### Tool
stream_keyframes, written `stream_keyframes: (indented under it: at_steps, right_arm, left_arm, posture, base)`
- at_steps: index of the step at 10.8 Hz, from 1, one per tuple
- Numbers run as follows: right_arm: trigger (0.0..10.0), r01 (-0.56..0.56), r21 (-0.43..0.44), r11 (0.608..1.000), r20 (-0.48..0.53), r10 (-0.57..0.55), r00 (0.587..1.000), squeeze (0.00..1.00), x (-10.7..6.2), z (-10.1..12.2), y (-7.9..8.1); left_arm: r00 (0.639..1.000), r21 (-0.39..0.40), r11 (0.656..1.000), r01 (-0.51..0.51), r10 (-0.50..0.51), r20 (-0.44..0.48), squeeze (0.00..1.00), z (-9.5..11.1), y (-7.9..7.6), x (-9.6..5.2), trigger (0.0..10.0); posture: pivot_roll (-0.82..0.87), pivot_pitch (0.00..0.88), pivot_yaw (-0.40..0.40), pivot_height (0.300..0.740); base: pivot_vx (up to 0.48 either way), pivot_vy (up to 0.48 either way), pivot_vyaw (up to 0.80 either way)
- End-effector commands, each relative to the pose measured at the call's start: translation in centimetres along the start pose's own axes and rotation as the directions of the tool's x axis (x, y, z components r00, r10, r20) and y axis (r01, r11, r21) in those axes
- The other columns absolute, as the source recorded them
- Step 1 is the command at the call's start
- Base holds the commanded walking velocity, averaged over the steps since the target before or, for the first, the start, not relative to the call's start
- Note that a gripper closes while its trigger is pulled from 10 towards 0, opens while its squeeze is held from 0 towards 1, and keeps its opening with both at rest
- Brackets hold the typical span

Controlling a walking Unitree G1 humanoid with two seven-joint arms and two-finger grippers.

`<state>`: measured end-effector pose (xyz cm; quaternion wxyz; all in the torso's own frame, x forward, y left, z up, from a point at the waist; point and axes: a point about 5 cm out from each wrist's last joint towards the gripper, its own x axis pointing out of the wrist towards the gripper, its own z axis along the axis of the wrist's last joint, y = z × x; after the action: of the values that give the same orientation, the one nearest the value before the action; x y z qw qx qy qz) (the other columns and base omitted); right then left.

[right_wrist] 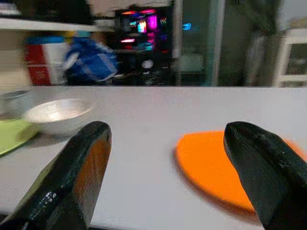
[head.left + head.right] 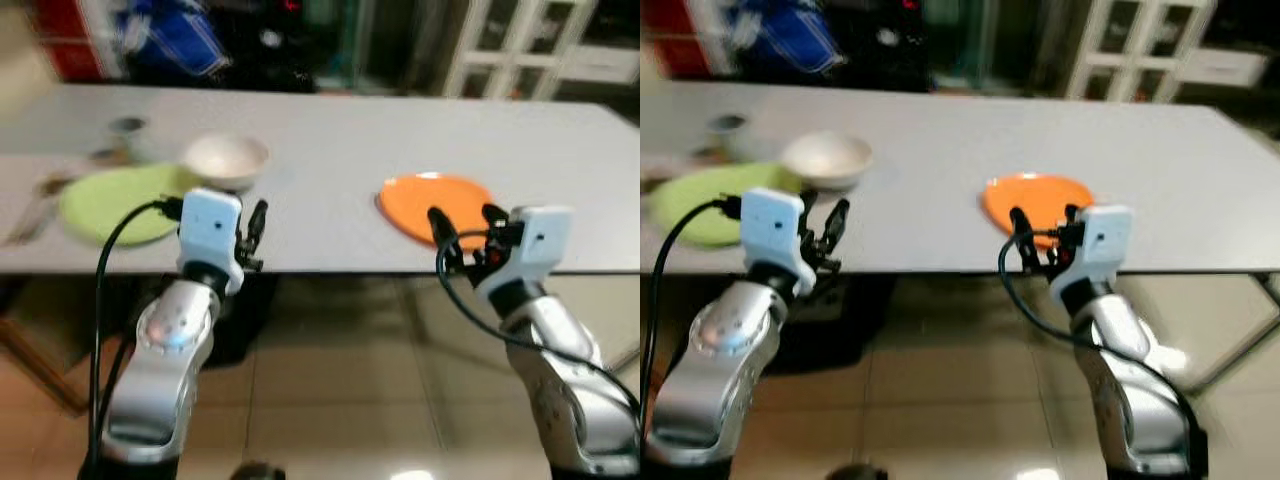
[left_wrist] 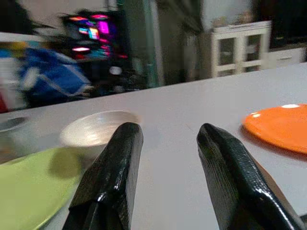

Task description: Setting the table

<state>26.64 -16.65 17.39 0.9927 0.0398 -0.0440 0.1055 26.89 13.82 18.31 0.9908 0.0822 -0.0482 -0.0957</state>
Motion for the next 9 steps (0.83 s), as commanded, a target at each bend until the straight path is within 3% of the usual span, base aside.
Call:
stream_keyframes:
  at_steps: [1, 9]
  right_arm:
    - [10.0, -0.022, 0.002, 1.0, -0.019, 0.022, 1.0, 0.0, 0.0, -0.3, 0.2]
    - [10.0, -0.109, 0.049, 0.993, -0.068, 0.112, 0.991, 0.0, 0.3, -1.8, 0.8]
  left_arm:
    - [1.0, 0.015, 1.0, 0.001, -0.001, 0.002, 0.0, 0.1, 0.0, 0.0, 10.0]
    - [0.998, 0.061, 0.996, -0.057, 0.056, 0.026, 0.0, -0.7, 0.2, -0.4, 10.0]
  posture:
    - [-0.03, 0.0, -0.007, 0.74]
    - [-0.01, 0.0, -0.019, 0.74]
  base:
    - [0.0, 0.0, 0.8]
    - [0.0, 0.0, 0.8]
